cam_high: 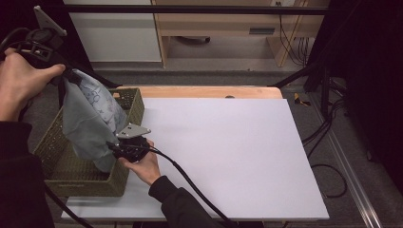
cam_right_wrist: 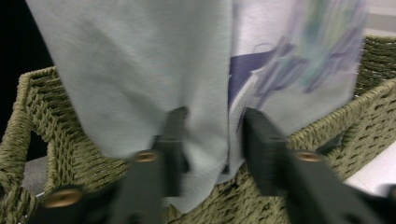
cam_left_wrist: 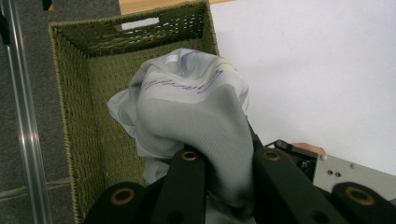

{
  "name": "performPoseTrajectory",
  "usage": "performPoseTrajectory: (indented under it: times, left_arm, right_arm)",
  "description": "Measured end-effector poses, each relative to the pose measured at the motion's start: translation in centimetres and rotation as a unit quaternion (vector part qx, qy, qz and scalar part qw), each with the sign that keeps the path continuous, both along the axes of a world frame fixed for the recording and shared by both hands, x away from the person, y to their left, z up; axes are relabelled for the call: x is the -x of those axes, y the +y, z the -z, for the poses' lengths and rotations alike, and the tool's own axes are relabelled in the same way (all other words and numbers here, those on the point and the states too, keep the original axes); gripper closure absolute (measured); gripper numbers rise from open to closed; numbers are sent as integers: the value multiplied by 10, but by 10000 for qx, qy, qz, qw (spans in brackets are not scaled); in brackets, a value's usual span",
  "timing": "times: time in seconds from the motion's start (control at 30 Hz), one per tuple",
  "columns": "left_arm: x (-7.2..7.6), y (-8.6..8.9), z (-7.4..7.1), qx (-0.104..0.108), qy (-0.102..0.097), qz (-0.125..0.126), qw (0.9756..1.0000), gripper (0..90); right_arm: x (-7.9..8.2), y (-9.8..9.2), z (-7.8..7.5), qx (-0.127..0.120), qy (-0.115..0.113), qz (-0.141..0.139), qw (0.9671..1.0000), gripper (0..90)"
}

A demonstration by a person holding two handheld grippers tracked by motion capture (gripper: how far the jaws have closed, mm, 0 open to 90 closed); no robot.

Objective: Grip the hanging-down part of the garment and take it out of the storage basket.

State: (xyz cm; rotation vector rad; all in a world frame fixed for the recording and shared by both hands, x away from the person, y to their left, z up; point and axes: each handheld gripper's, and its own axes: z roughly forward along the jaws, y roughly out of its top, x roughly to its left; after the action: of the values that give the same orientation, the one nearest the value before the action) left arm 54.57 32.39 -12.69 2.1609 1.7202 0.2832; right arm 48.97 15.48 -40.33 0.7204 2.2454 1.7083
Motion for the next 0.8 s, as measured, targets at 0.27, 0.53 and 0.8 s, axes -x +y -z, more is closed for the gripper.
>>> performPoseTrajectory:
  times: [0.27,0.53,0.8]
  left_arm:
    - [2,2,-1,31,-53,-17,10000,850]
    - [3,3,-3,23,-93,-39,9999,849]
    - [7,2,-4,73,-130,-20,9999,849]
  right_arm:
    - [-1,-14,-6,-126,-10,-74,9999,874]
    - [3,-41,-23,-345,-144,-148,9992,876]
    - [6,-85,-53,-519,-390,-22,9979,878]
